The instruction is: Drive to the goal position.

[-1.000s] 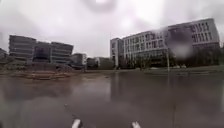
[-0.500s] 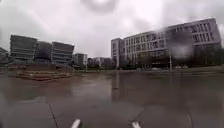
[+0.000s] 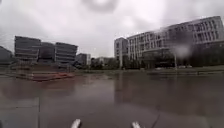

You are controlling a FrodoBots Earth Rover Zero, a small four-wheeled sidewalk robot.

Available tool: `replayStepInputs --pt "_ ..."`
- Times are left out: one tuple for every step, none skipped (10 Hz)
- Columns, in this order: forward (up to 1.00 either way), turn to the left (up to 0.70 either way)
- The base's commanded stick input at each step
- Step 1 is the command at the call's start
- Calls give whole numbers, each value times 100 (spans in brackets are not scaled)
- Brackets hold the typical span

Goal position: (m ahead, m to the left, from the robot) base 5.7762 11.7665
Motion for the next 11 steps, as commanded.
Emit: replayStepInputs --pt "70 27" --pt "70 6" --pt "70 1" --pt "70 0" --pt "70 0" --pt "70 0" --pt "70 4" --pt "70 22" --pt "70 35" --pt "70 35" --pt "70 35"
